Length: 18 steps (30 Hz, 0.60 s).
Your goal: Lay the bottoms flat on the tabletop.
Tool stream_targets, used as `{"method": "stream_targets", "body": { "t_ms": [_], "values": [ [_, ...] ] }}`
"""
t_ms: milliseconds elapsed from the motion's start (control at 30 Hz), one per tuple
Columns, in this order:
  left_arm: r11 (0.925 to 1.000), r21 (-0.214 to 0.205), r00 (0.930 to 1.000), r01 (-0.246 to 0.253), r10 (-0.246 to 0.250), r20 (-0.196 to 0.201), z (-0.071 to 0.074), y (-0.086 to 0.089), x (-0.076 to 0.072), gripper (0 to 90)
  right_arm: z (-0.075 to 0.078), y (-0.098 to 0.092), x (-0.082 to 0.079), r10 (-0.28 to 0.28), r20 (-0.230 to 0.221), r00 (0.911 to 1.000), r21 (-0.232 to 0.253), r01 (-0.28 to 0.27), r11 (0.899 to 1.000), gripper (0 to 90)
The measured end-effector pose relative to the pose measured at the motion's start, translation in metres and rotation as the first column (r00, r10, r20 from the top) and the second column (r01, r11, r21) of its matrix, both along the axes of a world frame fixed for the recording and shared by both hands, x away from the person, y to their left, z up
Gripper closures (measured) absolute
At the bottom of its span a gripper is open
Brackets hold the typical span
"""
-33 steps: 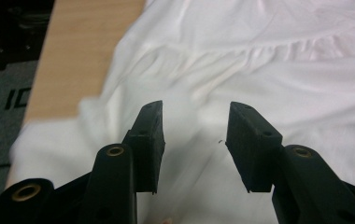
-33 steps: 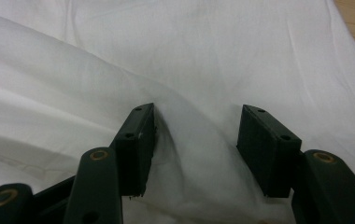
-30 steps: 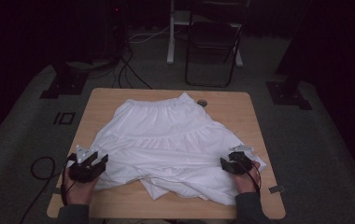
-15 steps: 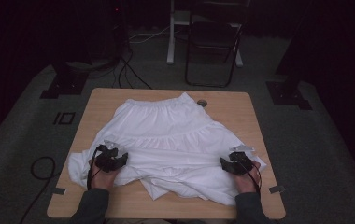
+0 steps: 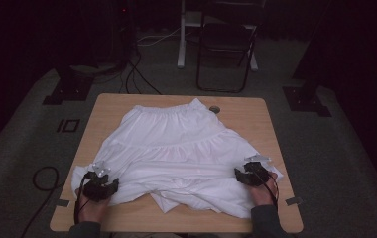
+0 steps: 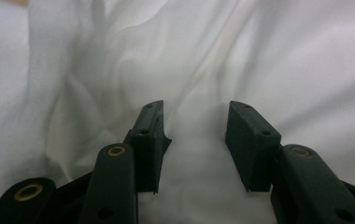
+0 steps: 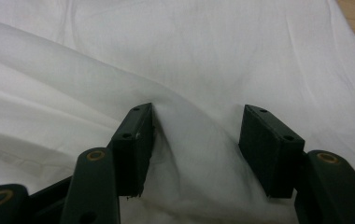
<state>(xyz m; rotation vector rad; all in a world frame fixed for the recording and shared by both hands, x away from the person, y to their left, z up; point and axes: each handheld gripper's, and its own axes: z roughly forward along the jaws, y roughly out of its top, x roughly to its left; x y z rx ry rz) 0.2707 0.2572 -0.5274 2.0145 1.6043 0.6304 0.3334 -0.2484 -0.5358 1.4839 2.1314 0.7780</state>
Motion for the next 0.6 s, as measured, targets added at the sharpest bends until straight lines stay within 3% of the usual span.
{"method": "stream_targets", "body": {
  "t_ms": [100, 200, 300, 500, 600],
  "values": [
    [0.9995, -0.031, 0.9999, -0.002, 0.002, -0.011, 0.001, 0.003, -0.015, 57.5, 0.001, -0.002, -0.003, 0.0, -0.007, 1.0, -0.006, 0.0, 1.0, 44.0],
    [1.0, -0.003, 0.9997, -0.007, 0.007, -0.022, 0.002, 0.004, -0.026, 57.4, 0.002, -0.007, -0.009, -0.003, -0.015, 0.9999, -0.021, 0.002, 1.0, 43.5],
    [0.9998, -0.009, 0.9996, -0.017, 0.017, -0.022, 0.002, 0.009, -0.036, 57.3, 0.003, -0.011, -0.014, -0.012, -0.016, 0.9998, -0.034, 0.011, 0.999, 43.5],
    [0.9995, -0.011, 0.9994, -0.028, 0.028, -0.023, 0.004, 0.019, -0.046, 57.3, 0.005, -0.025, -0.035, -0.034, -0.031, 0.999, -0.061, 0.032, 0.998, 42.0],
    [0.9994, -0.006, 0.9992, -0.035, 0.035, -0.017, 0.005, 0.02, -0.049, 57.3, 0.006, -0.034, -0.046, -0.048, -0.034, 0.9983, -0.047, 0.046, 0.998, 41.1]
  ]
}}
